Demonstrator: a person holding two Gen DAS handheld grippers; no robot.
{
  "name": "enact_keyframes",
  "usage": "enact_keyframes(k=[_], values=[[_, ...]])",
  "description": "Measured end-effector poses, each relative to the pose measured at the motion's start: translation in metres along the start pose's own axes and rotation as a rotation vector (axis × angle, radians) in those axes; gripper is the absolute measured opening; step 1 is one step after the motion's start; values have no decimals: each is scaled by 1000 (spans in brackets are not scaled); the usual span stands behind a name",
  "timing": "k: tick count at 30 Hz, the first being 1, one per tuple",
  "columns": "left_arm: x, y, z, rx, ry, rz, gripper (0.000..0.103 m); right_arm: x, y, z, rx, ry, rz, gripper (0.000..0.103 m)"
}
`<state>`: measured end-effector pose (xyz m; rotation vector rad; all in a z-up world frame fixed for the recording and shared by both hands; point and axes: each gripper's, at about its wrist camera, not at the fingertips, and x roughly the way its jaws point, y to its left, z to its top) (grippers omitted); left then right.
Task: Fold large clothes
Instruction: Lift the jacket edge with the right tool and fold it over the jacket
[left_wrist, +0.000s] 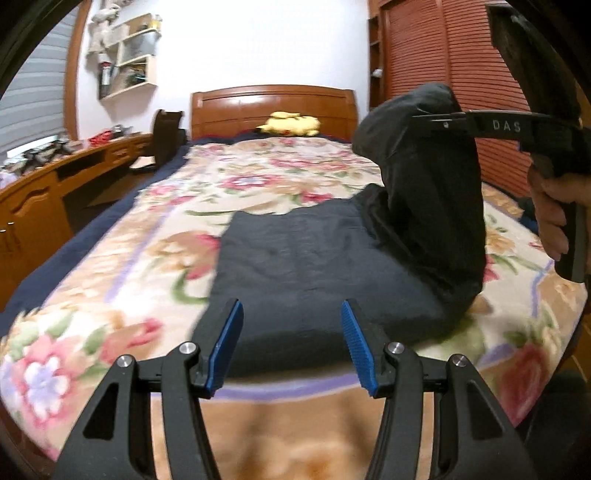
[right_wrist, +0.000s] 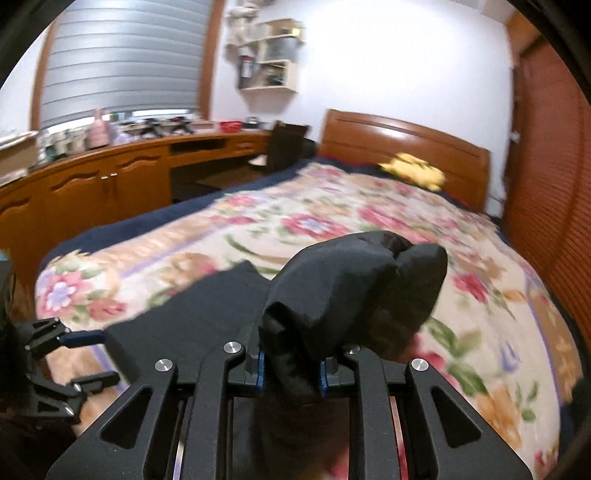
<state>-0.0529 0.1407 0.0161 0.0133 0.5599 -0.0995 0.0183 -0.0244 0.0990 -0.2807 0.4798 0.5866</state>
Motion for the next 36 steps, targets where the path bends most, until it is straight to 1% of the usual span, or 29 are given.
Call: enact_keyframes(k=[3, 6, 9, 11, 12, 13, 14, 15, 16, 17, 18, 19, 21, 24, 25, 27, 28, 31, 36], values=[[-8, 15, -5, -26, 1, 40, 54, 19, 31, 8, -35, 13, 77, 17], [-15, 31, -11, -54, 3, 72, 54, 39, 60, 9, -46, 35, 160, 16], [-17, 45, -14, -82, 5, 97, 54, 57, 85, 1, -46, 101, 259, 16], [-18, 53, -15, -99, -1, 112, 54, 66, 96, -6, -39, 148, 295, 16], [-18, 57, -15, -108, -2, 113, 54, 72, 100, -11, -33, 189, 325, 20], [-17, 59, -15, -115, -3, 112, 54, 74, 101, -13, -30, 204, 331, 23], [-17, 61, -16, -119, -4, 112, 54, 74, 103, -15, -28, 207, 315, 25], [-17, 63, -16, -120, -6, 111, 54, 72, 102, -15, -26, 203, 307, 31], [-18, 63, -16, -119, -8, 109, 54, 69, 100, -13, -15, 199, 317, 45], [-18, 63, -16, -119, -10, 107, 54, 65, 96, -11, 2, 192, 328, 54], [-19, 63, -15, -118, -13, 104, 54, 59, 91, -9, 18, 174, 326, 66], [-20, 63, -15, -118, -17, 102, 54, 50, 83, -5, 30, 147, 312, 71], [-21, 63, -14, -120, -25, 100, 54, 39, 71, 2, 45, 113, 291, 74], [-24, 64, -13, -128, -48, 107, 54, 25, 48, 7, 75, 64, 219, 74], [-27, 65, -12, -133, -62, 114, 54, 25, 40, 6, 70, 64, 158, 74], [-30, 68, -10, -150, -84, 120, 54, 32, 30, -2, 58, 99, 90, 74], [-30, 69, -10, -158, -89, 121, 54, 41, 27, -11, 50, 147, 82, 74], [-29, 70, -10, -167, -88, 115, 54, 61, 31, -37, 27, 227, 97, 74], [-32, 63, -7, -154, -100, 103, 54, 82, 52, -71, 23, 285, 156, 74]])
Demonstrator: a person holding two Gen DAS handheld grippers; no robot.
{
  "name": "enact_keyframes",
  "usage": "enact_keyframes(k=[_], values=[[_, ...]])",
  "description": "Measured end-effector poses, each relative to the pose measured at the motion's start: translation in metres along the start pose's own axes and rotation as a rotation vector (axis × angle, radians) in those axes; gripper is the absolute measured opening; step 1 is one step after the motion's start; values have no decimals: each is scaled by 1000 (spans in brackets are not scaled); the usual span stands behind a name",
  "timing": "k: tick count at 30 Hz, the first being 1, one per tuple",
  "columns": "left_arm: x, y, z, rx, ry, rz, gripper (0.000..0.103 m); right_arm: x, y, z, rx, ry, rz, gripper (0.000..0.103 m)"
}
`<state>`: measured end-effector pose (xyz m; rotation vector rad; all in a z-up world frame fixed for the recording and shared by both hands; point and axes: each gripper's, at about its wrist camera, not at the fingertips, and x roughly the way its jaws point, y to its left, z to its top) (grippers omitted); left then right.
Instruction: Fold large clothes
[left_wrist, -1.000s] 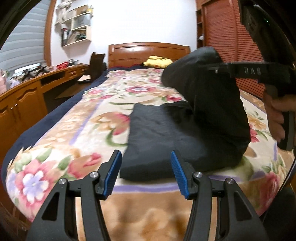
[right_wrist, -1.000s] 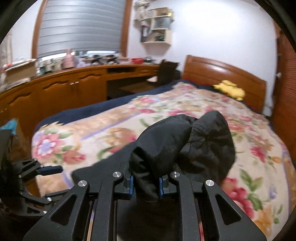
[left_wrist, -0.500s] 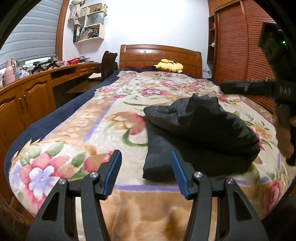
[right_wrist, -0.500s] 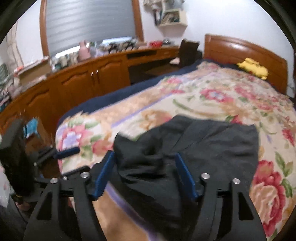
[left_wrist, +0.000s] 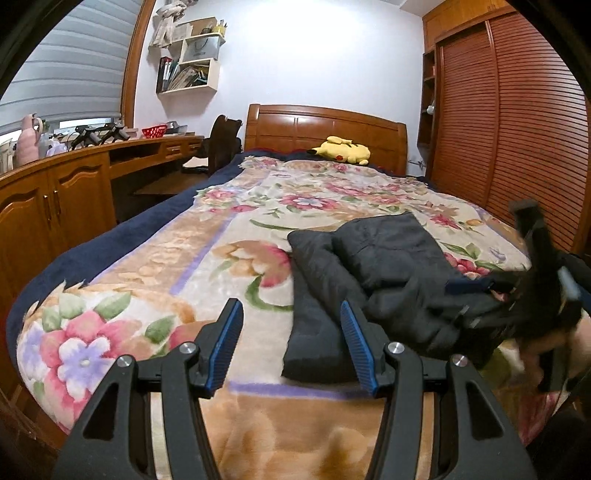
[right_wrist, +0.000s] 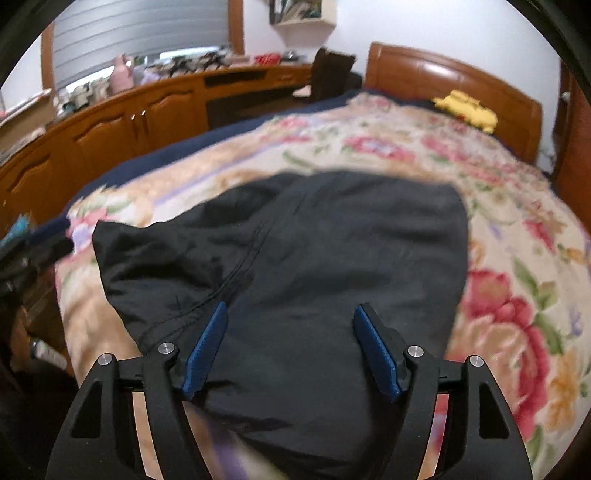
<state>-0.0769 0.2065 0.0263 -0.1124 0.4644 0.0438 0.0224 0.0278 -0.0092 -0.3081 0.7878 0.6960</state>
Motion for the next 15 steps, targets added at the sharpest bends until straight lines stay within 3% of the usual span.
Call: enact_keyframes(k=[7, 15], values=[[-1, -20, 4, 34, -15, -24, 54, 10, 1, -11, 7, -20, 8, 74], [5, -55, 4, 99, -9, -101, 54, -23, -14, -10, 32, -91, -3, 73]])
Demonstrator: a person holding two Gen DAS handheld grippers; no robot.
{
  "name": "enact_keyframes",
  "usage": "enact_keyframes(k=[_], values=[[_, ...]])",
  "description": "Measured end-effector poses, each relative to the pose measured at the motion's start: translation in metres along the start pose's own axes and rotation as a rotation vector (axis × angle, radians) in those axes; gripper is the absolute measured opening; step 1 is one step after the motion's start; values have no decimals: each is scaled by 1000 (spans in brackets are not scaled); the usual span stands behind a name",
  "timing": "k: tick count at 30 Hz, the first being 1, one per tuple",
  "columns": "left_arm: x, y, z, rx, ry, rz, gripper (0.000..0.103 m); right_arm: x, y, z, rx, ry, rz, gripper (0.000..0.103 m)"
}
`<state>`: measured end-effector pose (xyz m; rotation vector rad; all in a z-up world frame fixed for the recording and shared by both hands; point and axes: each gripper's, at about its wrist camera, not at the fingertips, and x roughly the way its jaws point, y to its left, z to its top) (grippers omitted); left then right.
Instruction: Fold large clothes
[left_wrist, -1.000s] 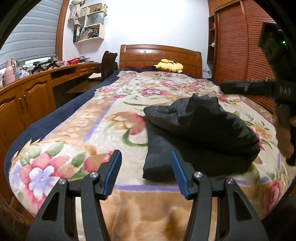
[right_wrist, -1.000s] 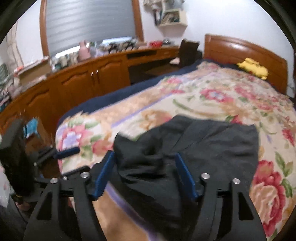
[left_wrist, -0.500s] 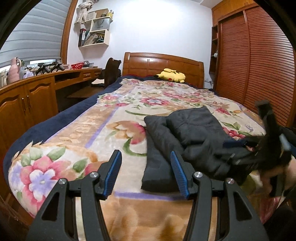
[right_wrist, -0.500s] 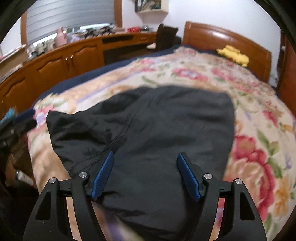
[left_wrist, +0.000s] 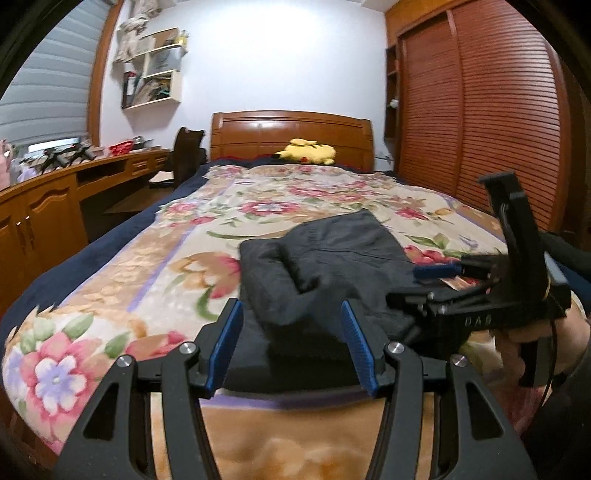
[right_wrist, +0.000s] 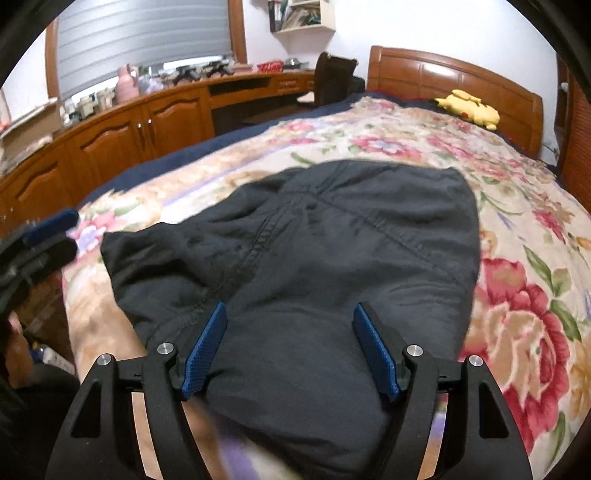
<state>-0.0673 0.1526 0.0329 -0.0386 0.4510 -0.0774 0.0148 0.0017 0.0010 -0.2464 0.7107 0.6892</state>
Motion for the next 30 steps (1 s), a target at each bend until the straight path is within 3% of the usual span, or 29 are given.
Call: enact_keyframes(k=[5, 10, 14, 17, 20, 22, 24, 30], values=[[7, -17, 5, 40, -9, -26, 54, -25, -23, -3, 10, -64, -91, 74], [16, -18, 11, 43, -8, -18, 54, -26, -52, -19, 64, -40, -143, 74], [30, -12, 9, 22, 37, -23, 52, -28, -69, -34, 124, -39, -124, 74], [42, -10, 3, 23, 68, -26, 41, -32, -74, -36, 145, -47, -116, 74], [45, -10, -2, 37, 65, -32, 26, -38, -73, -37, 127, -51, -139, 74], [46, -12, -3, 50, 80, -44, 9, -39, -73, -38, 121, -52, -144, 74], [42, -15, -2, 72, 79, -57, 2, -41, -74, -39, 118, -52, -149, 74], [29, -4, 2, 95, 55, -17, 1, -42, -82, -40, 97, -44, -181, 74]])
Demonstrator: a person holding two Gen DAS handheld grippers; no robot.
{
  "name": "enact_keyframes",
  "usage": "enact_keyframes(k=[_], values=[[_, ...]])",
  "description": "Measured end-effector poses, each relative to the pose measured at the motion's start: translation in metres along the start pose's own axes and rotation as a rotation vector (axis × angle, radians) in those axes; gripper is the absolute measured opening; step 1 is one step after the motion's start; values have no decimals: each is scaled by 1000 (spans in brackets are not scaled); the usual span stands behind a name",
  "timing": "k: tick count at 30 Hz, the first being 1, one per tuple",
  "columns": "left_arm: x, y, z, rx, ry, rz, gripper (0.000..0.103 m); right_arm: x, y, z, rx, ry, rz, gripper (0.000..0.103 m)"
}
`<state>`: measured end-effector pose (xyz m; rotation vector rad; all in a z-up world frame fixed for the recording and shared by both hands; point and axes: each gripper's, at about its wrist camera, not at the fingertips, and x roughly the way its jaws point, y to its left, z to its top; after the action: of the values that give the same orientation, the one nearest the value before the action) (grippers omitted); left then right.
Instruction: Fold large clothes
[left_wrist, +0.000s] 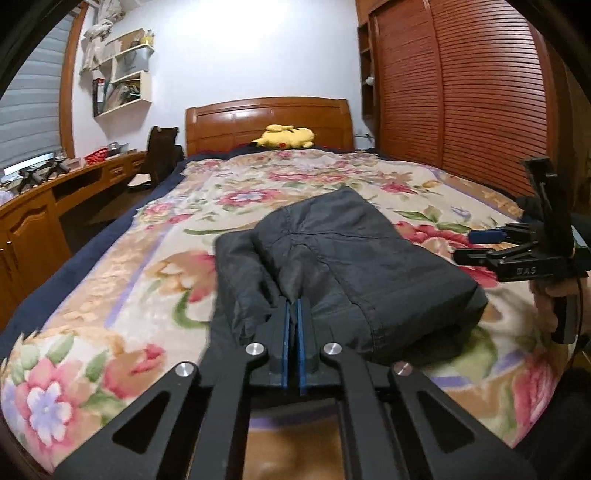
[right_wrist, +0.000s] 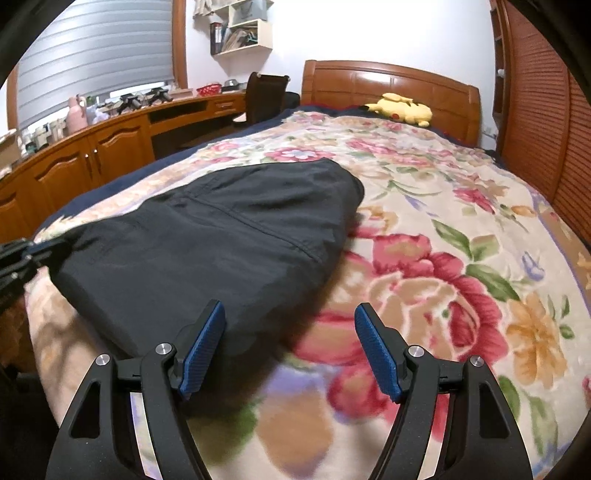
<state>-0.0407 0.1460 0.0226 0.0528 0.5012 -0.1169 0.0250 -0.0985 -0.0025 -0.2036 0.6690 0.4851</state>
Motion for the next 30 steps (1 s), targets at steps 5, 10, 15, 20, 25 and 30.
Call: enact_keyframes(k=[5, 10, 15, 20, 25, 30], values=[[3, 35, -6, -38, 20, 26, 1, 8, -6, 8, -3, 1, -9, 74], [9, 44, -17, -63, 41, -25, 3, 26, 0, 31, -21, -8, 12, 75], [4, 50, -17, -113, 62, -58, 15, 58, 8, 58, -35, 3, 36, 79], [-10, 52, -23, -77, 78, -33, 23, 102, 5, 85, -50, 60, 28, 85], [-10, 57, -32, -69, 103, -27, 36, 135, -9, 100, -33, 97, 1, 86], [15, 69, -40, -86, 170, -18, 38, 164, -29, 104, 35, 136, 9, 89]])
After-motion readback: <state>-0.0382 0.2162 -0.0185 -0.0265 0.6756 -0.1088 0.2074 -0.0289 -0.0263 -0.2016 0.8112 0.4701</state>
